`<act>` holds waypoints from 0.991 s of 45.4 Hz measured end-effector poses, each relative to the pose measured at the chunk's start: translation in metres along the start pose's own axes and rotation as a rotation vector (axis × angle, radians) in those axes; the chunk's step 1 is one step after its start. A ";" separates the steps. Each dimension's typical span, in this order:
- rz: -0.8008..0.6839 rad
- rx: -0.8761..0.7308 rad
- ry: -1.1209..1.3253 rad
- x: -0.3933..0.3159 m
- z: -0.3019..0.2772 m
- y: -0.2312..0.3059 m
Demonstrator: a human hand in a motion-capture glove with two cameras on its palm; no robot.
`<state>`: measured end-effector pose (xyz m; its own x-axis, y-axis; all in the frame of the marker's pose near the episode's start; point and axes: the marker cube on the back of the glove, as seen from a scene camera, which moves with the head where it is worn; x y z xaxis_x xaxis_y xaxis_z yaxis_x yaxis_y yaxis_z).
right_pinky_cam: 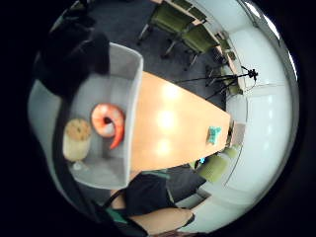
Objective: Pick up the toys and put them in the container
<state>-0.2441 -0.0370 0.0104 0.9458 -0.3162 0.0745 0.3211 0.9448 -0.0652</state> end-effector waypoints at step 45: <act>0.483 0.066 0.062 0.478 -0.001 0.218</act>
<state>0.2779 0.0178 0.0311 0.9875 0.1573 -0.0081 -0.1574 0.9874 -0.0147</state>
